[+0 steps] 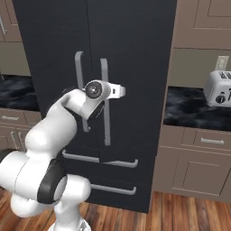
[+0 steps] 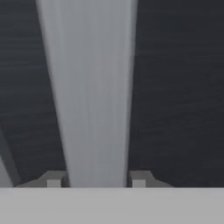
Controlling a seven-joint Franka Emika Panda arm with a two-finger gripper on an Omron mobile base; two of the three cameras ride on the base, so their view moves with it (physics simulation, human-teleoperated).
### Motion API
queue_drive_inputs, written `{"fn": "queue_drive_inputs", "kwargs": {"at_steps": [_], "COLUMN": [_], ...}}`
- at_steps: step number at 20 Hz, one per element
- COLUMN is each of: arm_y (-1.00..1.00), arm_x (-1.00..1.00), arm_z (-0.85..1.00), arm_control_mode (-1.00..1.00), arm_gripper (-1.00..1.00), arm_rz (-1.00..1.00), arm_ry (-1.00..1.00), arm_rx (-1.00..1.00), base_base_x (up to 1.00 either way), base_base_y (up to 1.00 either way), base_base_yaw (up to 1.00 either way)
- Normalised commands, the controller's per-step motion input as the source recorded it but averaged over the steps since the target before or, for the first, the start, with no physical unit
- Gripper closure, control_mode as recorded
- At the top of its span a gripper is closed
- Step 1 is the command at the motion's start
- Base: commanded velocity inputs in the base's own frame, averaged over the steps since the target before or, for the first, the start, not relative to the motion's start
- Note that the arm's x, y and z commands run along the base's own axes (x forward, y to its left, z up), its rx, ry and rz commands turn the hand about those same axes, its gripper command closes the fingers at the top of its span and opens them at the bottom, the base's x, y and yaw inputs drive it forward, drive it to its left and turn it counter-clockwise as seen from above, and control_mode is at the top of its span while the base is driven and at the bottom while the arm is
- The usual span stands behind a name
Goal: Retrieve the peach and orange from the fridge and place them into the bowl on the dining table.
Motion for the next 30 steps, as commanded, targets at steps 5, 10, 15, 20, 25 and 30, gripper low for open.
{"fn": "queue_drive_inputs", "kwargs": {"at_steps": [5,10,15,20,25,30], "arm_y": [-1.00,-1.00,-0.66,-0.09,0.25,0.87], "arm_x": [-1.00,-1.00,-1.00,-1.00,-0.86,-0.41], "arm_z": [0.00,0.01,0.23,0.45,0.78,0.66], "arm_control_mode": [-1.00,-1.00,-1.00,-1.00,-1.00,-1.00], "arm_gripper": [1.00,-1.00,-1.00,-1.00,-1.00,-1.00], "arm_rz": [-0.07,-0.10,-0.04,0.06,0.13,0.03], "arm_ry": [0.10,0.20,0.11,-0.06,-0.08,0.01], "arm_rx": [0.05,0.07,0.02,-0.04,-0.25,-0.53], "base_base_x": [0.00,0.00,0.00,0.00,0.00,0.00], "base_base_y": [0.00,0.00,0.00,0.00,0.00,0.00], "base_base_yaw": [0.00,0.00,0.00,0.00,0.00,0.00]}}
